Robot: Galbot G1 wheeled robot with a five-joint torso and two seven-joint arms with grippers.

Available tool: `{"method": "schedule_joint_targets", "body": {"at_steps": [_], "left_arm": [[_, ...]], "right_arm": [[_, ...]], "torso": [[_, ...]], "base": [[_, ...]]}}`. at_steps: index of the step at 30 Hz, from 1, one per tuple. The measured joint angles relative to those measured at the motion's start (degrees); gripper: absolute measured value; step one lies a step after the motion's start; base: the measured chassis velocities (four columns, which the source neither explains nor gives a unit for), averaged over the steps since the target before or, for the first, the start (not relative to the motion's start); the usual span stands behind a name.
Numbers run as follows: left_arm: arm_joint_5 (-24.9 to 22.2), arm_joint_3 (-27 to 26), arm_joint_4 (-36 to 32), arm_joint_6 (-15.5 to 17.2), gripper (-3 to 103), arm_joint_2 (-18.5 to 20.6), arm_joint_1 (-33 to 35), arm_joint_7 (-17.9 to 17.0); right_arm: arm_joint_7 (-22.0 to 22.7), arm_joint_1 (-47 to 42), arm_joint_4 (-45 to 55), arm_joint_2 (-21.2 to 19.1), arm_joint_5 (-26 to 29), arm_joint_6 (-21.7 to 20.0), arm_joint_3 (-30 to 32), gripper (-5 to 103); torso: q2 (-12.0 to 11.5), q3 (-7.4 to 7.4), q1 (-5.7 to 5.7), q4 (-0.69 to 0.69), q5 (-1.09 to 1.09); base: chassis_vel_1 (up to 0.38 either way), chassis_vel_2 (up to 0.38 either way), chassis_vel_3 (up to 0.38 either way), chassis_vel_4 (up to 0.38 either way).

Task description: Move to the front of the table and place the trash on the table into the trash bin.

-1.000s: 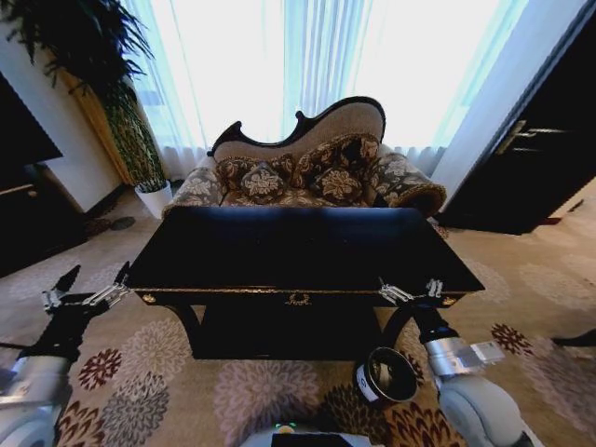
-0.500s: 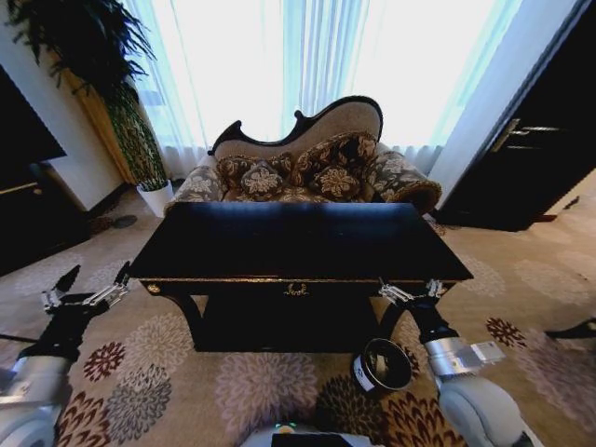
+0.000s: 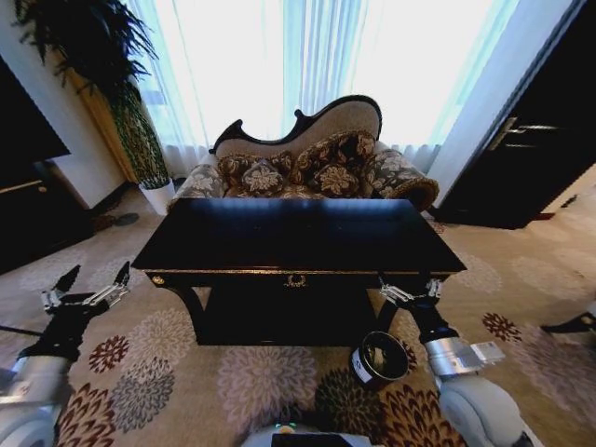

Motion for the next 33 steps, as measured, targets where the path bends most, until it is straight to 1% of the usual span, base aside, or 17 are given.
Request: {"method": "schedule_joint_targets", "body": {"at_steps": [33], "left_arm": [[0.0, 0.0, 0.0, 0.0, 100, 0.0, 0.0, 0.0]], "right_arm": [[0.0, 0.0, 0.0, 0.0, 0.0, 0.0, 0.0, 100]], "torso": [[0.0, -0.01, -0.02, -0.01, 0.01]], "base": [[0.150, -0.151, -0.147, 0.149]]}}
